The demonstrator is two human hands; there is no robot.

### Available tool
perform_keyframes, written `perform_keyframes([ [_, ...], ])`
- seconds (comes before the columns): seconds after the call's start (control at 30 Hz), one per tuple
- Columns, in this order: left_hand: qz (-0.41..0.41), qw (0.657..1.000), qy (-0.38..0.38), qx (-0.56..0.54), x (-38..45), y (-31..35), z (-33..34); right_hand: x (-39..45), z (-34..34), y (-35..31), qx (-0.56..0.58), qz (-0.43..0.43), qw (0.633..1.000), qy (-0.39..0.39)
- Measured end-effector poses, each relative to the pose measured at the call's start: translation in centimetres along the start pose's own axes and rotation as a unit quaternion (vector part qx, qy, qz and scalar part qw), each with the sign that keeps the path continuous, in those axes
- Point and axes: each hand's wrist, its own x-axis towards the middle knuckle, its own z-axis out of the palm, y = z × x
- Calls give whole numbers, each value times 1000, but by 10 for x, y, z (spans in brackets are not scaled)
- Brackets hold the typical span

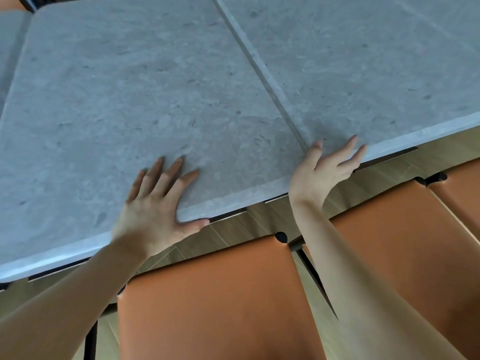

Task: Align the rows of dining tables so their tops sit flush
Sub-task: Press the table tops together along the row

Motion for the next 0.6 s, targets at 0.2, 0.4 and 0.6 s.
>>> perform_keyframes([
  [0.2, 2, 1000, 18, 4, -1, 1, 2, 7, -59, 39, -380, -192, 869, -251],
  [0.4, 5, 1000, -13, -4, -2, 1, -4, 1, -36, 0, -423, -444, 716, -334],
  [0.6, -11, 999, -21, 35, -26, -26, -5, -12, 7, -19, -479, -503, 606, -387],
])
